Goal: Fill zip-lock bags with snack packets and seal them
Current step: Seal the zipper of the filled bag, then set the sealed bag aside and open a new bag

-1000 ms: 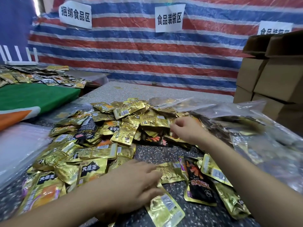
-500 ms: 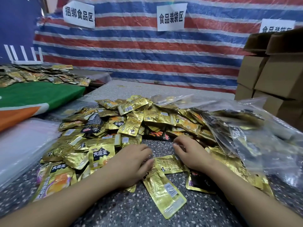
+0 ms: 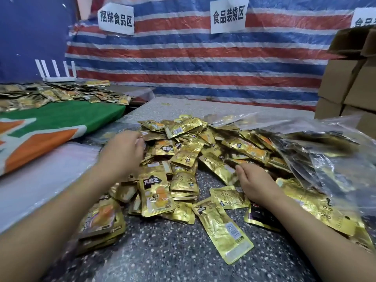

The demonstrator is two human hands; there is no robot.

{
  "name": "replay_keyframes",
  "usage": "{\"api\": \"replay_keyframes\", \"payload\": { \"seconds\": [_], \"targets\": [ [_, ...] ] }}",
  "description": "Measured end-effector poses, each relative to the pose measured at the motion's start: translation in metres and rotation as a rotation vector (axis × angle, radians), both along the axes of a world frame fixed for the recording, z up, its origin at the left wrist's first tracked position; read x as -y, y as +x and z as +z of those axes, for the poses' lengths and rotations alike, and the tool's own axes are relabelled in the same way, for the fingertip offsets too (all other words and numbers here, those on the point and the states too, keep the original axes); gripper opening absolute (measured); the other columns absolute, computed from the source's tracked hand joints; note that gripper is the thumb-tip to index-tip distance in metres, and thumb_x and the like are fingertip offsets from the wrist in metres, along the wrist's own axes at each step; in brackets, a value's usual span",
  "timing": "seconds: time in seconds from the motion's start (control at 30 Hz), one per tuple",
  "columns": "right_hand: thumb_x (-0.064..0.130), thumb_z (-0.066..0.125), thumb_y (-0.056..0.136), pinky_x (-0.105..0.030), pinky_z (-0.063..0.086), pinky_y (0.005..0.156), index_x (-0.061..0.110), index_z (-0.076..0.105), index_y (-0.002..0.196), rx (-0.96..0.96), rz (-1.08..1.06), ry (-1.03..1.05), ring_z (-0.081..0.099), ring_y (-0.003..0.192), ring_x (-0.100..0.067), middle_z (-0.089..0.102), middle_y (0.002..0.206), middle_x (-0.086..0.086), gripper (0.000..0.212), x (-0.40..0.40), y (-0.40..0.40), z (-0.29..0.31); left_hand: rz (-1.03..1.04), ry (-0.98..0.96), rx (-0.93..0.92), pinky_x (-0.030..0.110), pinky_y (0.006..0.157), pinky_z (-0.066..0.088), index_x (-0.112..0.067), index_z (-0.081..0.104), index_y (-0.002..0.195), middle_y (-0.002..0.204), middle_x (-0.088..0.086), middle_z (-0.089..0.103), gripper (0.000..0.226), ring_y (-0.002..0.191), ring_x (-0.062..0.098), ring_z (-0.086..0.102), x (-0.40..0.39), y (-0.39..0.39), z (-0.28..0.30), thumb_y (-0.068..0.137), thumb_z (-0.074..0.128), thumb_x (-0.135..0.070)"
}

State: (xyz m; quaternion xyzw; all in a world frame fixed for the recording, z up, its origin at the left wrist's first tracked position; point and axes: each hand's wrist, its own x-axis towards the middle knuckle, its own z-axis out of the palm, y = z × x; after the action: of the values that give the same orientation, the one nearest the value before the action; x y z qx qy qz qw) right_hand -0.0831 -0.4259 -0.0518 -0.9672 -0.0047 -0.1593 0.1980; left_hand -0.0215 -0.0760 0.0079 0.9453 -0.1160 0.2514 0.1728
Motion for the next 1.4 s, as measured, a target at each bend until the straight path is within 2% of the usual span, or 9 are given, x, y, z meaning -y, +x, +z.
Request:
{"api": "replay_keyframes", "payload": {
  "seconds": [0.1, 0.23, 0.67, 0.93, 1.03, 1.1, 1.17, 1.3, 1.4],
  "targets": [
    [0.037, 0.037, 0.105, -0.032, 0.029, 0.054, 0.024, 0.042, 0.068, 0.035, -0.034, -0.036, 0.045, 0.064, -0.01, 0.049, 0.07, 0.004, 0.039, 0.001, 0.001, -0.002, 0.432, 0.208, -0.341, 0.041, 0.088, 0.048, -0.005, 0.057, 0.114, 0.12, 0.022, 0.058, 0.043, 0.106, 0.038, 0.056, -0.067, 0.027, -0.009, 0.098, 0.044, -0.042],
    [0.042, 0.041, 0.102, -0.032, 0.04, 0.059, 0.024, 0.051, 0.076, -0.001, -0.047, -0.092, 0.051, 0.071, -0.009, 0.053, 0.079, 0.007, 0.034, 0.002, 0.003, -0.004, 0.488, 0.282, -0.568, 0.034, 0.104, 0.042, -0.005, 0.057, 0.131, 0.14, 0.02, 0.053, 0.053, 0.125, 0.034, 0.052, -0.096, 0.029, -0.032, 0.102, 0.039, -0.046],
    [0.043, 0.045, 0.1, -0.038, 0.051, 0.07, 0.022, 0.056, 0.084, 0.016, -0.038, -0.115, 0.054, 0.077, -0.01, 0.056, 0.084, 0.008, 0.028, 0.0, 0.001, -0.003, 0.439, 0.214, -0.23, 0.031, 0.06, 0.044, -0.004, 0.062, 0.072, 0.069, 0.011, 0.056, 0.019, 0.071, 0.031, 0.057, -0.087, 0.011, -0.023, 0.089, 0.054, -0.01],
    [0.037, 0.049, 0.1, -0.037, 0.048, 0.071, 0.015, 0.061, 0.079, 0.092, -0.055, -0.148, 0.056, 0.074, -0.016, 0.058, 0.079, 0.003, 0.032, -0.006, -0.004, 0.014, -0.087, -0.188, 0.18, 0.03, 0.044, 0.038, -0.017, 0.048, 0.093, 0.067, 0.0, 0.056, 0.006, 0.054, 0.015, 0.051, 0.026, -0.018, 0.015, 0.095, 0.053, -0.013],
    [0.041, 0.046, 0.102, -0.035, 0.046, 0.062, 0.01, 0.063, 0.078, 0.128, -0.042, 0.343, 0.056, 0.063, -0.015, 0.064, 0.071, -0.008, 0.043, -0.022, -0.005, 0.043, -0.355, -0.234, 0.22, 0.044, 0.048, 0.052, -0.011, 0.055, 0.109, 0.077, 0.004, 0.066, 0.013, 0.059, 0.02, 0.061, 0.076, -0.04, 0.013, 0.097, 0.053, -0.012],
    [0.054, 0.035, 0.103, -0.032, 0.047, 0.057, 0.005, 0.066, 0.09, -0.094, -0.003, 0.851, 0.06, 0.061, -0.018, 0.071, 0.076, -0.014, 0.06, -0.036, -0.007, 0.068, -0.487, -0.231, 0.259, 0.039, 0.047, 0.052, -0.011, 0.059, 0.117, 0.074, 0.004, 0.068, 0.022, 0.055, 0.017, 0.059, 0.103, -0.056, 0.007, 0.096, 0.053, -0.009],
    [0.066, 0.027, 0.1, -0.027, 0.046, 0.049, 0.004, 0.066, 0.091, -0.269, 0.02, 1.059, 0.062, 0.056, -0.018, 0.071, 0.071, -0.011, 0.073, -0.043, -0.008, 0.085, -0.587, -0.212, 0.243, 0.033, 0.053, 0.052, -0.013, 0.062, 0.125, 0.078, 0.005, 0.071, 0.035, 0.058, 0.017, 0.059, 0.121, -0.069, -0.002, 0.092, 0.057, -0.004],
    [0.046, 0.042, 0.101, -0.026, 0.044, 0.047, 0.005, 0.062, 0.079, -0.288, -0.003, 0.963, 0.057, 0.046, -0.012, 0.065, 0.058, -0.006, 0.051, -0.047, -0.01, 0.087, -0.713, -0.164, 0.184, 0.018, 0.066, 0.053, -0.01, 0.063, 0.129, 0.096, 0.002, 0.075, 0.04, 0.069, 0.009, 0.063, 0.132, -0.079, -0.021, 0.09, 0.053, -0.007],
    [0.017, 0.046, 0.096, -0.026, 0.042, 0.048, 0.003, 0.062, 0.077, -0.269, 0.03, 0.891, 0.052, 0.043, -0.01, 0.059, 0.055, -0.004, 0.028, -0.044, -0.008, 0.082, -0.714, -0.173, 0.09, 0.029, 0.066, 0.058, -0.015, 0.056, 0.137, 0.103, -0.001, 0.073, 0.049, 0.077, 0.006, 0.062, 0.129, -0.077, -0.025, 0.093, 0.037, -0.027]
  ]
}}
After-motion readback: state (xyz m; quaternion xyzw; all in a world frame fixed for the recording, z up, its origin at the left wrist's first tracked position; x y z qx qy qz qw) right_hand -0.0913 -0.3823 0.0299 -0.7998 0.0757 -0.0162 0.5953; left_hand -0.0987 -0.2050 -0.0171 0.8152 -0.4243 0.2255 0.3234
